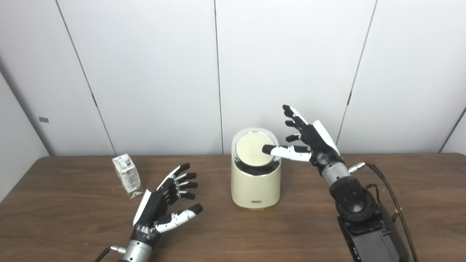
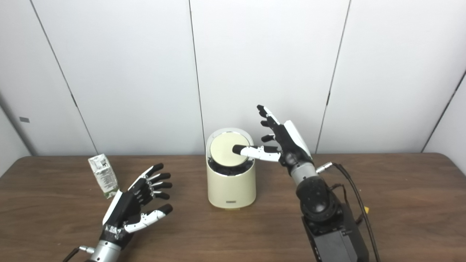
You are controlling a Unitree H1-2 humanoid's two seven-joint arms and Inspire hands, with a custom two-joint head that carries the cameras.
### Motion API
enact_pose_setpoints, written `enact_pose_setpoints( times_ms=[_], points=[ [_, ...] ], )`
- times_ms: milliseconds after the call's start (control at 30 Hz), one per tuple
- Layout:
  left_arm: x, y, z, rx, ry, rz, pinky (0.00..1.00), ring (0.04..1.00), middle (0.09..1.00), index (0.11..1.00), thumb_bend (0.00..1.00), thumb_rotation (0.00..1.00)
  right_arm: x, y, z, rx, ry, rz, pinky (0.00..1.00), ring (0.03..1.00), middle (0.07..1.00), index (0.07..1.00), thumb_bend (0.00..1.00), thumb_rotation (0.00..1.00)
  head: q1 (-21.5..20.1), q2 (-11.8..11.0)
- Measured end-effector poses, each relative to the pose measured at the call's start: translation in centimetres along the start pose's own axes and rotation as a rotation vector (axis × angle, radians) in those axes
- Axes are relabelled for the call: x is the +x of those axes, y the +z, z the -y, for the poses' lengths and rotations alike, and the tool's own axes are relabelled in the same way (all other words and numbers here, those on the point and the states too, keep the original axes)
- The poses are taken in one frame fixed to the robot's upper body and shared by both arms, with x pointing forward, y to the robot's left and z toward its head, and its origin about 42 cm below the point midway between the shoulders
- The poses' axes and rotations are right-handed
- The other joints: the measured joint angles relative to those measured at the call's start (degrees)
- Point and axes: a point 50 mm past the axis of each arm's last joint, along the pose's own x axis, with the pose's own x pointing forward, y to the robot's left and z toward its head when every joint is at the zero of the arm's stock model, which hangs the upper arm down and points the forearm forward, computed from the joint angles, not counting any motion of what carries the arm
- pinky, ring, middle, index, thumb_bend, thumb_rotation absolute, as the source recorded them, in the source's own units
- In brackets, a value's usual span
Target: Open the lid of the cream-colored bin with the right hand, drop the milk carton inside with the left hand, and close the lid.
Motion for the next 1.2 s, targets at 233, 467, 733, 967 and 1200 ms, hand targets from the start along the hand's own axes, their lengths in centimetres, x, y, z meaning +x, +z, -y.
enact_pose_setpoints(
  times_ms=[233, 467, 733, 967, 1200],
  points=[
    [0.1, 0.0, 0.2, -0.004, -0.002, 0.0, 0.63, 0.754, 0.816, 0.932, 0.73, 0.18, 1.1, 0.3, -0.7, -0.062, 0.017, -0.035, 0.78, 0.936, 0.986, 0.97, 0.86, 0.45, 0.4, 0.0],
    [0.1, 0.0, 0.4, -0.005, -0.004, 0.002, 0.64, 0.753, 0.811, 0.929, 0.74, 0.19, 1.7, -0.1, -1.3, -0.108, 0.022, -0.057, 0.77, 0.919, 0.969, 0.971, 0.88, 0.46, 0.4, 0.3],
    [0.2, 0.1, 0.6, -0.008, -0.006, 0.002, 0.63, 0.75, 0.811, 0.925, 0.74, 0.21, 2.3, 0.0, -1.5, -0.162, 0.026, -0.059, 0.71, 0.888, 0.953, 0.968, 0.9, 0.41, 0.5, 0.4],
    [0.2, 0.1, 0.7, -0.01, -0.01, 0.003, 0.62, 0.746, 0.807, 0.921, 0.73, 0.19, 2.5, -0.2, -1.7, -0.212, 0.031, -0.064, 0.71, 0.874, 0.944, 0.966, 0.9, 0.35, 0.5, 0.8],
    [0.2, 0.1, 0.8, -0.011, -0.015, 0.003, 0.63, 0.741, 0.808, 0.921, 0.73, 0.19, 2.6, -0.1, -1.5, -0.253, 0.026, -0.056, 0.71, 0.868, 0.937, 0.961, 0.89, 0.33, 0.5, 1.0]
  ],
)
